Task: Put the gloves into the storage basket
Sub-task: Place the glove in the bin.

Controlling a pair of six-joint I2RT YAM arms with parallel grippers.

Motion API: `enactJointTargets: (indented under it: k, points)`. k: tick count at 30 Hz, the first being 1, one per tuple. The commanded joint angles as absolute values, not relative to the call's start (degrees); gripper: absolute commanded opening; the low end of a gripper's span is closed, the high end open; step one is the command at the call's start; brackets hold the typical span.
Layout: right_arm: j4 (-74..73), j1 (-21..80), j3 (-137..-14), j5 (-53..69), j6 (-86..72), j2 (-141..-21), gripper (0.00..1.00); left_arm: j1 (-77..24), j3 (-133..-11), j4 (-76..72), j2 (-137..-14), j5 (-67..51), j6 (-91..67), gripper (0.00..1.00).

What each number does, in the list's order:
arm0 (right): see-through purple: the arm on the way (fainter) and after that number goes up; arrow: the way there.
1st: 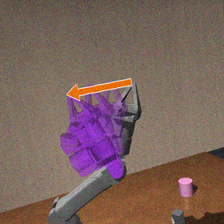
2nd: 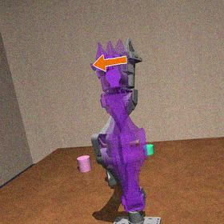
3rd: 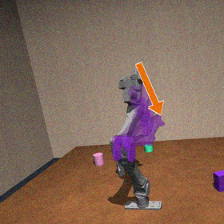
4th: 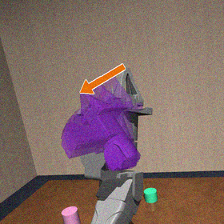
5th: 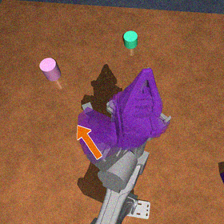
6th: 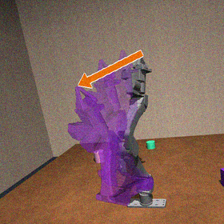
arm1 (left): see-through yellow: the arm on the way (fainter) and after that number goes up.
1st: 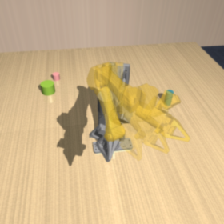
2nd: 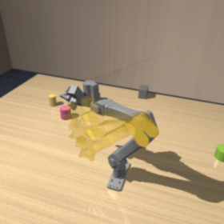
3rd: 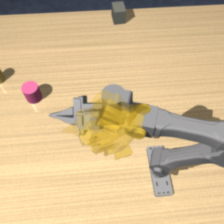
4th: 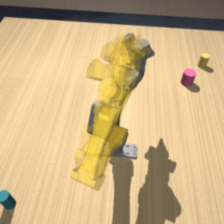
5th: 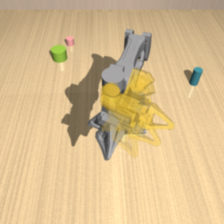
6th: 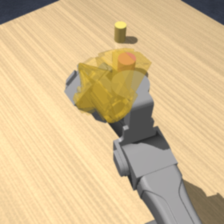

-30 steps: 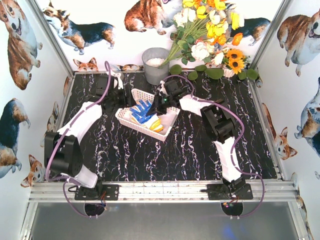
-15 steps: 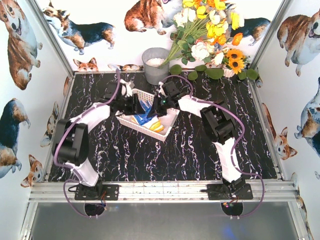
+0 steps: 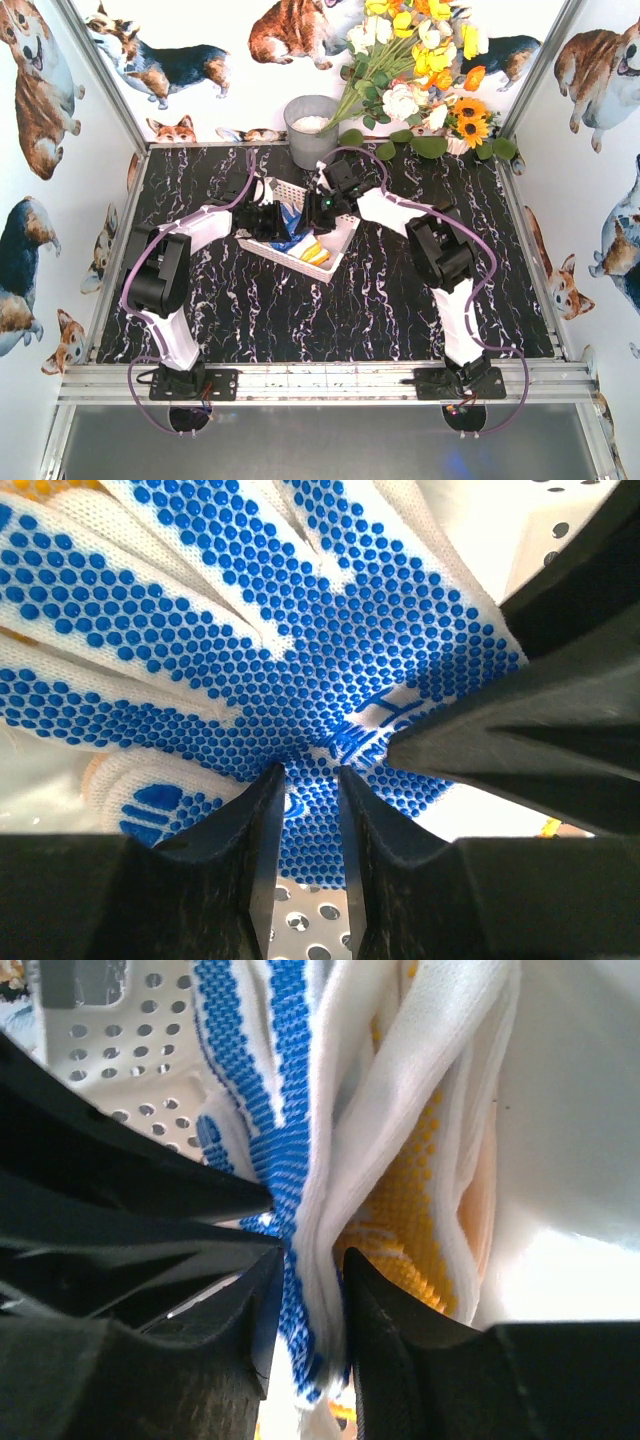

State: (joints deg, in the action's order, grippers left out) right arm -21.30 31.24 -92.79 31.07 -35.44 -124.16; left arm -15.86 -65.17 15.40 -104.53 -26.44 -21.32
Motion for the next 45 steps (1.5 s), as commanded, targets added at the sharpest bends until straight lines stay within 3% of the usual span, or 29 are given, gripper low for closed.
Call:
enactJointTargets:
  k: [1,9,14,28,38,45]
  points:
    - [-21.6,31.5,-93.2,29.9,-33.3,-117.4,0.35,-15.7,-65.3,15.6,-104.2,-24.5,-20.6,0.24]
    - [-26.5,31.5,-92.4,26.7,-30.3,-111.0,0.41,-15.7,-68.6,13.9,-101.0,-30.3,-22.0,0.34]
    - [-31.5,33.0,-91.6,21.5,-29.9,-107.6,0.42,-15.4,-72.7,15.9,-99.6,-28.1,-21.2,0.36]
    - [-32.2,35.9,-89.7,20.7,-33.7,-112.7,0.29,-15.5,-69.6,4.0,-107.1,-28.0,-28.7,0.36]
    - [-32.8,36.0,-83.1,18.0,-34.5,-112.3,0.3,-17.2,-67.7,6.0,-109.1,-26.0,-25.6,0.41]
    - [-31.0,36.2,-82.6,18.5,-33.3,-106.6,0.33,-17.6,-69.3,7.4,-102.7,-25.8,-23.1,0.48]
